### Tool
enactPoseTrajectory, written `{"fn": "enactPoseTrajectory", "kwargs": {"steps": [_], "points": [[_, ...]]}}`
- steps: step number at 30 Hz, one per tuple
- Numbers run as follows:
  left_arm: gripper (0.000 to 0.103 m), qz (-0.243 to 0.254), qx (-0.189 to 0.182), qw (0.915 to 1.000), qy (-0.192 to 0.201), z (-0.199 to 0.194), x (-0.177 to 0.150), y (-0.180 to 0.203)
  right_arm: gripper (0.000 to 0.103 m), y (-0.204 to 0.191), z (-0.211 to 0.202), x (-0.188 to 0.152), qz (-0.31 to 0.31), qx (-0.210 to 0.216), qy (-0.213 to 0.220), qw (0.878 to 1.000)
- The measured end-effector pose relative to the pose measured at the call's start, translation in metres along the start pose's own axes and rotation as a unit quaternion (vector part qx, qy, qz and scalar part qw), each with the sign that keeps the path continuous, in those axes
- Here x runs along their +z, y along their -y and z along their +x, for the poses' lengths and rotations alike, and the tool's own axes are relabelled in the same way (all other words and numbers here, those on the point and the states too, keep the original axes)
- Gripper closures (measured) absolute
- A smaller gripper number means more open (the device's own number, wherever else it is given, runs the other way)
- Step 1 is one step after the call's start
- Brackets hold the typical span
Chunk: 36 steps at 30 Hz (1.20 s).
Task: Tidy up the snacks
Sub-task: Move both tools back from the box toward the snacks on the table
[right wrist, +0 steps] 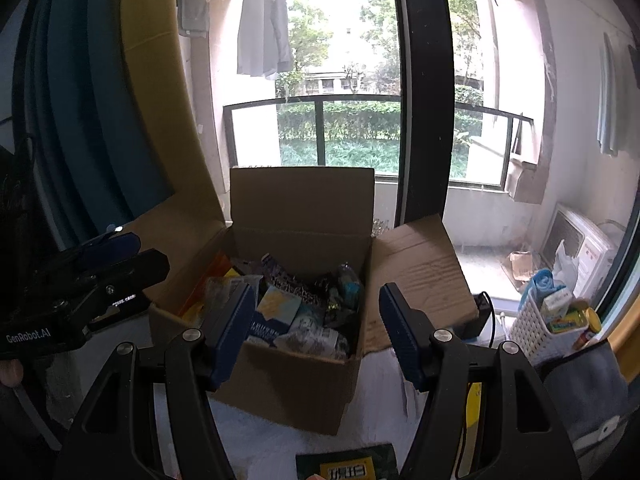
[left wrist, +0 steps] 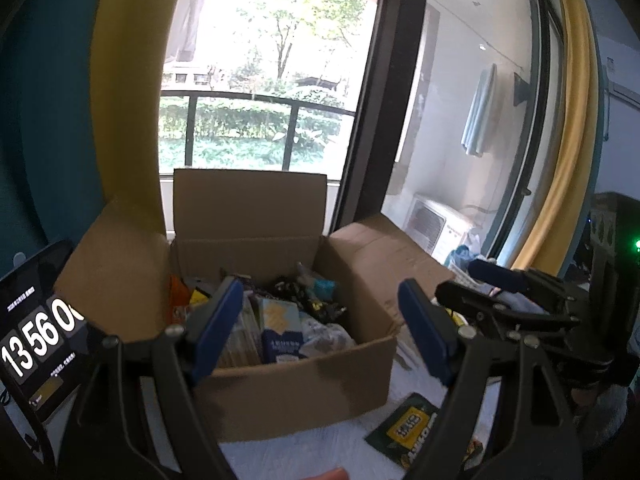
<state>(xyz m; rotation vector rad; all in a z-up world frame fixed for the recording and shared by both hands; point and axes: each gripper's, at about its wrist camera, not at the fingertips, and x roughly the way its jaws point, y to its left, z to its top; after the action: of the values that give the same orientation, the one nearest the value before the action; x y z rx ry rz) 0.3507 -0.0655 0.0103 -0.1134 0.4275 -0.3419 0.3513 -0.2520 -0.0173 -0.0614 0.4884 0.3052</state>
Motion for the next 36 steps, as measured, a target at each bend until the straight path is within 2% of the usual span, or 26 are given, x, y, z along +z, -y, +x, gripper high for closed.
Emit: {"fn": "enactPoseTrajectory", "kwargs": {"steps": [12, 20, 29, 36], "points": [[0.022, 0.037, -0.002, 0.9986, -0.039, -0.02, -0.037, 0.026, 0.035, 0.013, -0.029, -0.045, 0.026, 0.009, -0.023, 0.999], [0.022, 0.043, 0.001, 0.9957, -0.082, -0.025, -0.077, 0.032, 0.035, 0.018, -0.048, -0.086, 0.034, 0.016, -0.049, 0.998], [0.022, 0.028, 0.003, 0.9921, -0.122, -0.037, -0.121, 0.03, 0.035, 0.009, -0.066, -0.13, 0.027, 0.033, -0.084, 0.996], [0.022, 0.008, 0.011, 0.987, -0.16, -0.042, -0.16, 0.022, 0.035, 0.001, -0.069, -0.161, 0.046, 0.053, -0.11, 0.992]]}}
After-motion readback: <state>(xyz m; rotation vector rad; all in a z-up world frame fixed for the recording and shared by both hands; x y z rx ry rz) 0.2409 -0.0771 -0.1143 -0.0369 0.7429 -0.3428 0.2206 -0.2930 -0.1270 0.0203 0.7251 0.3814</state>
